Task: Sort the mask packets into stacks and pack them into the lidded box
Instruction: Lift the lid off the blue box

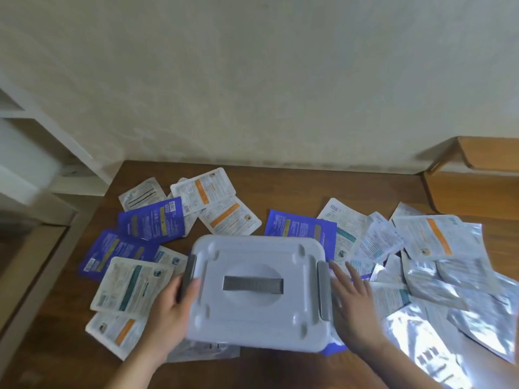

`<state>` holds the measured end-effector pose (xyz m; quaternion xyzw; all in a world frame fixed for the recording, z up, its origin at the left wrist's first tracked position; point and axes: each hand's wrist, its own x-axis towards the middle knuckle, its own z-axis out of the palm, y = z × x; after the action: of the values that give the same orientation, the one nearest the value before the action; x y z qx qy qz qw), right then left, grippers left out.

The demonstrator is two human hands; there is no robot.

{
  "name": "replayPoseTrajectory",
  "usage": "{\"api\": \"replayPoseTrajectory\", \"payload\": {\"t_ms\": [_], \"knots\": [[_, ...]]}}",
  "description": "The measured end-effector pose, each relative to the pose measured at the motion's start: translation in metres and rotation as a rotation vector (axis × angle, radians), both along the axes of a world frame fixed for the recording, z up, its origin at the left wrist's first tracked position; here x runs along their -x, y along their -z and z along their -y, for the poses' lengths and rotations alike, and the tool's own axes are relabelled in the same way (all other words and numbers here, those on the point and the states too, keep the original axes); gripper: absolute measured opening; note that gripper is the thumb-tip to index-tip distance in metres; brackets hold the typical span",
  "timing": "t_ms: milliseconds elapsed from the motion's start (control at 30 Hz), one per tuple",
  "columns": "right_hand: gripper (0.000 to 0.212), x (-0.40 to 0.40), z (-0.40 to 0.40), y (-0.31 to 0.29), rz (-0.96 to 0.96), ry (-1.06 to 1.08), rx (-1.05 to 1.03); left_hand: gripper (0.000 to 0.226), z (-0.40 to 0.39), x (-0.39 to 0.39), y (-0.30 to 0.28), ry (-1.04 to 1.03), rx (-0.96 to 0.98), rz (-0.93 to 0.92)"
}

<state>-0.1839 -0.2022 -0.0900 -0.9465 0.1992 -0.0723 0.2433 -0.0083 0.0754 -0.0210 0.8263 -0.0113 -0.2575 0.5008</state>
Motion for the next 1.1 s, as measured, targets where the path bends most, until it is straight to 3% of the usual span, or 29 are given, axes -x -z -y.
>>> {"api": "replayPoseTrajectory", "payload": {"t_ms": [67,167,367,467,600,667,733,833,900,933,1033,1100], "knots": [[0.069,-0.012,0.004,0.021,-0.343,-0.116,0.197,0.019,-0.003,0.001,0.000,-0.015,-0.007,0.006],[0.086,-0.020,0.006,0.044,-0.517,-0.174,0.250,0.011,-0.008,-0.001,0.003,-0.012,-0.042,0.009],[0.076,-0.023,0.023,0.049,-0.576,-0.203,0.290,0.012,-0.003,0.004,0.006,0.005,0.002,-0.001],[0.079,-0.035,0.044,0.046,-0.546,-0.122,0.327,0.013,0.007,0.008,0.003,0.056,0.018,0.004],[0.070,-0.056,0.085,0.038,-0.620,0.008,0.230,0.013,0.019,0.011,0.002,0.145,0.000,0.021],[0.060,-0.068,0.101,0.028,-0.626,0.040,0.141,0.014,0.029,0.008,0.000,0.227,-0.018,-0.005],[0.049,-0.072,0.107,0.010,-0.499,0.113,-0.036,0.023,0.044,0.001,-0.005,0.357,-0.003,-0.040],[0.045,-0.049,0.098,-0.032,-0.066,0.325,-0.519,0.024,0.081,-0.024,-0.010,0.541,0.030,-0.084],[0.056,-0.024,0.076,-0.067,0.019,0.345,-0.808,0.024,0.111,-0.049,-0.007,0.651,0.048,-0.087],[0.059,-0.012,0.064,-0.076,0.006,0.322,-0.878,0.025,0.127,-0.061,-0.005,0.710,0.041,-0.076],[0.034,0.012,0.036,-0.080,0.000,0.270,-0.950,0.022,0.174,-0.090,-0.001,0.811,0.014,-0.016],[0.052,0.013,0.025,-0.072,0.012,0.288,-0.950,0.019,0.203,-0.104,-0.001,0.749,0.009,0.074]]}}
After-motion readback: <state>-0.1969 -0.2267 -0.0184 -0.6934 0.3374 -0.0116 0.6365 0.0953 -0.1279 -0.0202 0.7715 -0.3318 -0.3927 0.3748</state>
